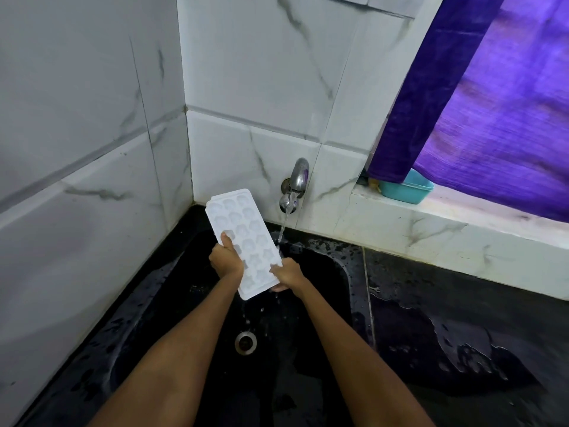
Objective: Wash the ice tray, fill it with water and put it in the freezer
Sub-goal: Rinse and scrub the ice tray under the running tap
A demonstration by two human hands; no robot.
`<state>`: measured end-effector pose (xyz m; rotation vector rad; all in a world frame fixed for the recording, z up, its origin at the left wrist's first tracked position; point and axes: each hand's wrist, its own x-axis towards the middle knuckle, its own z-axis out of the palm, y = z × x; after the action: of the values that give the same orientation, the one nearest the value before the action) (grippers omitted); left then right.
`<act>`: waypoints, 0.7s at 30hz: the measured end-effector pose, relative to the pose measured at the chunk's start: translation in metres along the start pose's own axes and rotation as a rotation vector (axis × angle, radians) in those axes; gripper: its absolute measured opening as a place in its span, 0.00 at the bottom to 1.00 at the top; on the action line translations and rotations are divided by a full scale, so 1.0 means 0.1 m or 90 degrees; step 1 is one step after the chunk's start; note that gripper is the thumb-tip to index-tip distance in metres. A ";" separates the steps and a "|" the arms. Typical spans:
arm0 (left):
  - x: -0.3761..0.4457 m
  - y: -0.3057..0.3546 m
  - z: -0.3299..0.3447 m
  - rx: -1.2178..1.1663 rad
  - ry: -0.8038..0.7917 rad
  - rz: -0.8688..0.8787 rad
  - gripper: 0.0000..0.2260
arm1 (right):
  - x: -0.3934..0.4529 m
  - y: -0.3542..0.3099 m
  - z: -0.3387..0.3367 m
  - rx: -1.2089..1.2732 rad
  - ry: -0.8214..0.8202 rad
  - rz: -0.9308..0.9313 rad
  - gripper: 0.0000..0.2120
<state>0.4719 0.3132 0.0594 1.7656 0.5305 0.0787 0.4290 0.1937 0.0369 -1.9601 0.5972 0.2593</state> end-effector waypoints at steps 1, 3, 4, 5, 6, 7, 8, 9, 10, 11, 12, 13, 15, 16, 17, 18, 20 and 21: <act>0.00 -0.01 0.00 -0.006 0.005 -0.006 0.25 | -0.02 -0.02 0.01 -0.008 0.008 -0.003 0.15; 0.02 -0.02 0.02 -0.029 0.014 -0.022 0.25 | -0.06 -0.03 0.01 -0.037 0.069 -0.047 0.17; 0.03 -0.02 0.02 -0.043 0.017 -0.031 0.24 | -0.08 -0.02 0.00 -0.054 0.118 -0.086 0.17; 0.03 -0.02 0.02 -0.055 0.022 -0.037 0.24 | -0.11 0.02 -0.01 -0.079 0.164 -0.130 0.16; 0.05 -0.01 0.02 -0.062 0.028 -0.043 0.24 | -0.12 0.06 -0.02 -0.114 0.191 -0.173 0.16; 0.06 0.00 0.02 -0.066 0.032 -0.046 0.24 | -0.13 0.10 -0.02 -0.162 0.188 -0.207 0.16; 0.06 0.01 0.02 -0.065 0.033 -0.049 0.24 | -0.14 0.12 -0.03 -0.222 0.165 -0.226 0.17; 0.06 0.02 0.02 -0.062 0.029 -0.048 0.24 | -0.15 0.13 -0.04 -0.280 0.134 -0.233 0.18; 0.05 0.02 0.03 -0.056 0.022 -0.048 0.25 | -0.15 0.14 -0.05 -0.317 0.115 -0.239 0.18; 0.03 0.02 0.04 -0.049 0.013 -0.046 0.25 | -0.16 0.14 -0.07 -0.322 0.118 -0.248 0.17; 0.01 0.02 0.05 -0.039 0.003 -0.042 0.25 | -0.16 0.13 -0.09 -0.305 0.144 -0.260 0.16; -0.02 0.01 0.05 -0.028 -0.004 -0.036 0.25 | -0.18 0.12 -0.12 -0.281 0.186 -0.272 0.15; -0.06 -0.02 0.04 -0.002 -0.017 -0.026 0.25 | -0.19 0.09 -0.16 -0.269 0.239 -0.290 0.12; -0.07 -0.05 0.04 0.007 -0.022 -0.026 0.25 | -0.18 0.09 -0.17 -0.297 0.230 -0.291 0.12; -0.09 -0.08 0.04 0.014 -0.027 -0.029 0.26 | -0.18 0.10 -0.18 -0.339 0.204 -0.278 0.13; -0.11 -0.10 0.04 0.020 -0.030 -0.031 0.26 | -0.17 0.09 -0.19 -0.375 0.176 -0.256 0.14; -0.16 -0.14 0.05 0.026 -0.031 -0.035 0.26 | -0.19 0.05 -0.16 -0.408 0.135 -0.224 0.16; -0.19 -0.14 0.05 0.025 -0.030 -0.041 0.25 | -0.20 0.02 -0.13 -0.420 0.124 -0.227 0.17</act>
<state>0.4527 0.3035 0.0490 1.7822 0.5572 -0.0171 0.4099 0.1875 0.0497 -2.7087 0.2843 0.0376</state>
